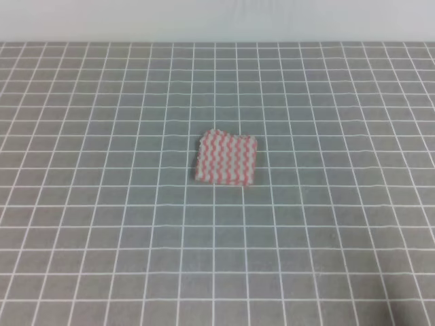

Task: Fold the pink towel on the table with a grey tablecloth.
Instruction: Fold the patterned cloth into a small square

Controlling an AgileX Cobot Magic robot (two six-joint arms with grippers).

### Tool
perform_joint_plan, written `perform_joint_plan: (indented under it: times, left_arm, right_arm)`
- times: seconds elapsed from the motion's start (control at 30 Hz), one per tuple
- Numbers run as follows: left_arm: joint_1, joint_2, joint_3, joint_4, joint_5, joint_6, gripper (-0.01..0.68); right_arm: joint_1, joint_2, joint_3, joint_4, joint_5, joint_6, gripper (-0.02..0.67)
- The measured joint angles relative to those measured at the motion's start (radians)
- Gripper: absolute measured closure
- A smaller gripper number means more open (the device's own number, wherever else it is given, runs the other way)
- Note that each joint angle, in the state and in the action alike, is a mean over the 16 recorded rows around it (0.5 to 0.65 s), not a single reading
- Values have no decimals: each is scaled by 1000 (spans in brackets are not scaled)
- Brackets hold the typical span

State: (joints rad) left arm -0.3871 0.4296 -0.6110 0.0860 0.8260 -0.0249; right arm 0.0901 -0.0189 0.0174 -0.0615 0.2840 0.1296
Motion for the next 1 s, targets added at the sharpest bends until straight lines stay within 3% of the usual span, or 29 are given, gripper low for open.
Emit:
perform_joint_plan:
  times: [0.23, 0.47, 0.73, 0.87, 1.0]
  left_arm:
    - [1, -11, 12, 23, -40, 0, 675]
    - [50, -99, 145, 69, -340, 0, 675]
    - [222, -301, 409, 26, -709, 0, 675]
    - [315, -385, 522, -22, -767, 0, 675]
    - [376, -438, 582, -66, -698, 1, 675]
  right_arm:
    - [0, 0, 5, 0, -4, 0, 665]
    - [0, 0, 5, 0, -5, 0, 665]
    - [0, 0, 3, 0, -3, 0, 666]
    - [1, 0, 7, -1, -6, 0, 665]
    - [0, 0, 5, -1, -6, 0, 666]
